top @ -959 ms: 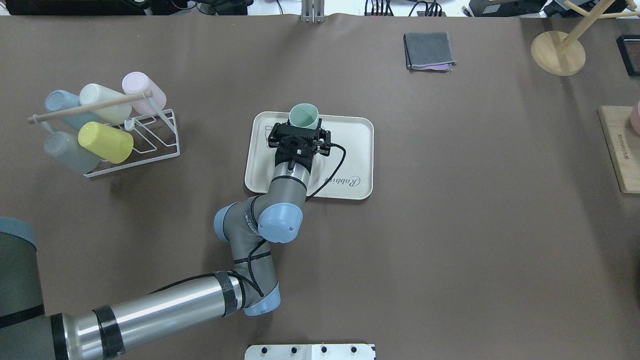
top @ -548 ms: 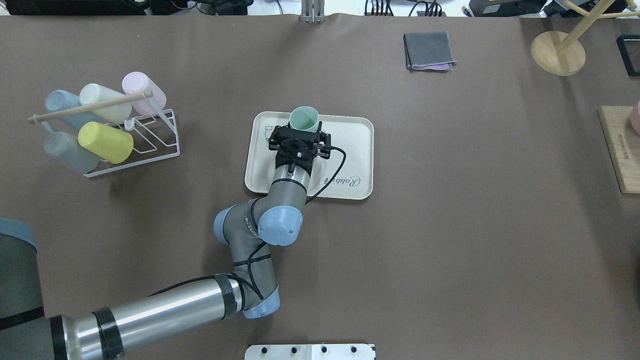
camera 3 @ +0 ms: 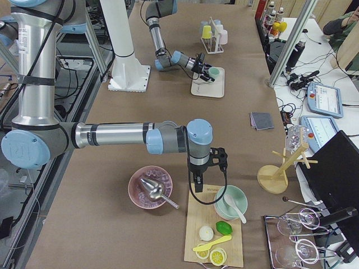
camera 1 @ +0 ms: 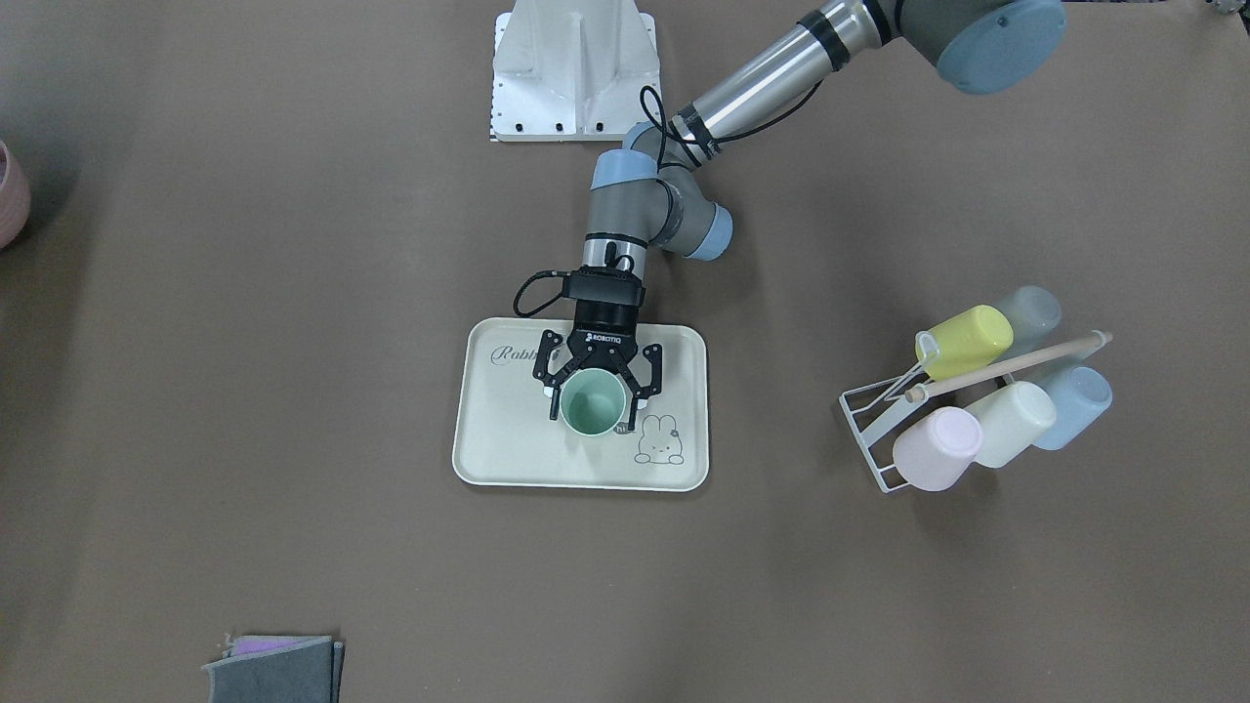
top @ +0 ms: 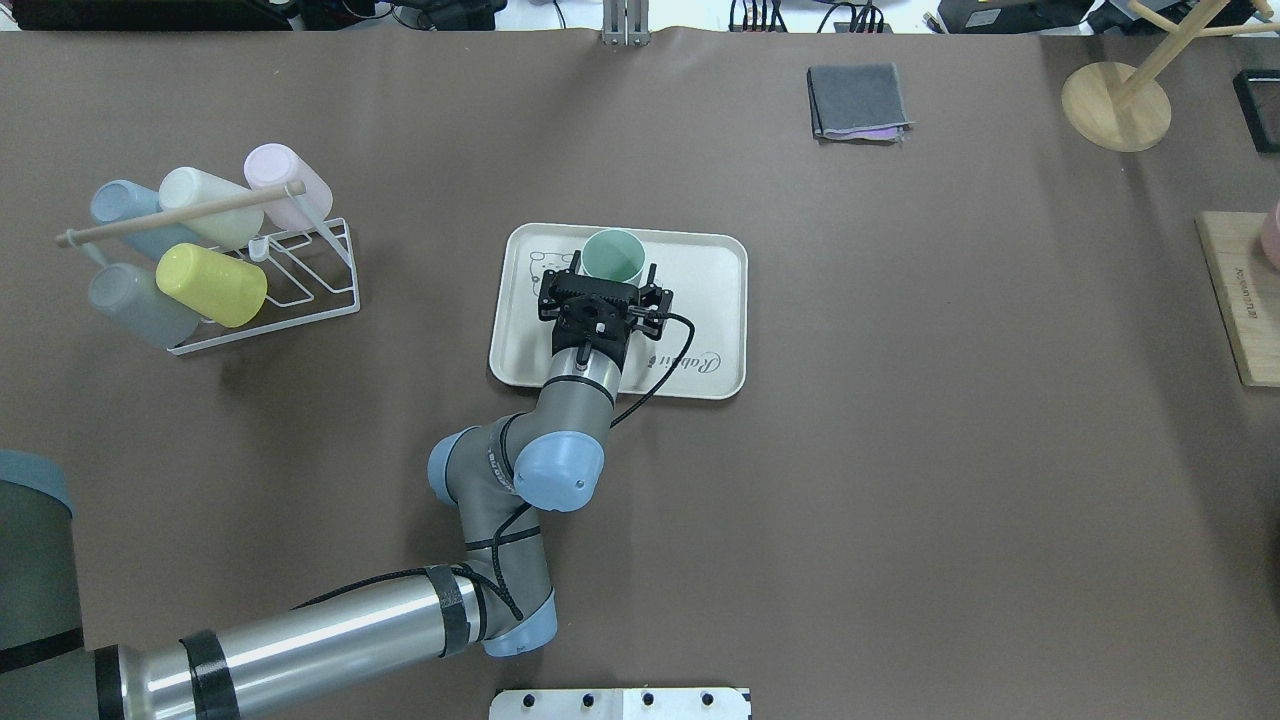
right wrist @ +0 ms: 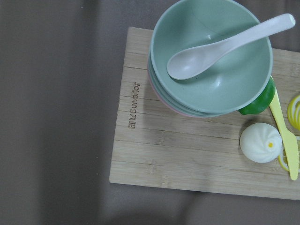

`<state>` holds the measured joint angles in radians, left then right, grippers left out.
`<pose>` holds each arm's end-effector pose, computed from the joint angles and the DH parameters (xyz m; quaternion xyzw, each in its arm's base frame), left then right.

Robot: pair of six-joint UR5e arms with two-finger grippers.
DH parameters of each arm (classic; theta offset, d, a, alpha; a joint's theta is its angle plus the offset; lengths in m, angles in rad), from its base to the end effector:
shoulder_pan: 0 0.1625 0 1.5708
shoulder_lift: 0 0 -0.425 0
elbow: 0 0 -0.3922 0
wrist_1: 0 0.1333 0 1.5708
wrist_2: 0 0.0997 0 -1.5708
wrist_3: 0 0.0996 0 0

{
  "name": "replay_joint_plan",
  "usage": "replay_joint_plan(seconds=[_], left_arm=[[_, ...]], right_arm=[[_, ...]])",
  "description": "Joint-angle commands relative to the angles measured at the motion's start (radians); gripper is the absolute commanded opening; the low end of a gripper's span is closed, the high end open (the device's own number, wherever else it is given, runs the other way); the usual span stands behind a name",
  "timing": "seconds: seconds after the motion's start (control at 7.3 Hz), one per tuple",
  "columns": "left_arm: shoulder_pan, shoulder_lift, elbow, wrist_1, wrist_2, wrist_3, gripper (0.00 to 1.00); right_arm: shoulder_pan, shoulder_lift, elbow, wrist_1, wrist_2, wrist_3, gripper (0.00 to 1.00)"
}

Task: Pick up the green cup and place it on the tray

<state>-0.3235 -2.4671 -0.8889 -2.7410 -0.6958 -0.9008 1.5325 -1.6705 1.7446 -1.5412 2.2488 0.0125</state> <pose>0.6884 -0.4520 0.2583 0.5623 0.3529 -0.1462 0.7335 0.0533 -0.4584 0.6232 0.0404 -0.3332 -0.0294 0.9415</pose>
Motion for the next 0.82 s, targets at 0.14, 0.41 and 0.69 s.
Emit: replay_joint_plan(seconds=[0.14,0.41,0.69], left_arm=[[0.030,0.049,-0.044,-0.196,-0.011,0.223,0.99],[0.031,0.100,-0.102,-0.223,-0.086,0.291,0.99],[0.023,0.112,-0.133,-0.223,-0.140,0.315,0.99]], right_arm=[[0.000,0.000,0.001,0.000,0.000,0.000,1.00],[0.000,0.000,0.001,0.000,0.000,0.000,1.00],[0.000,0.000,0.000,0.001,0.000,0.000,1.00]])
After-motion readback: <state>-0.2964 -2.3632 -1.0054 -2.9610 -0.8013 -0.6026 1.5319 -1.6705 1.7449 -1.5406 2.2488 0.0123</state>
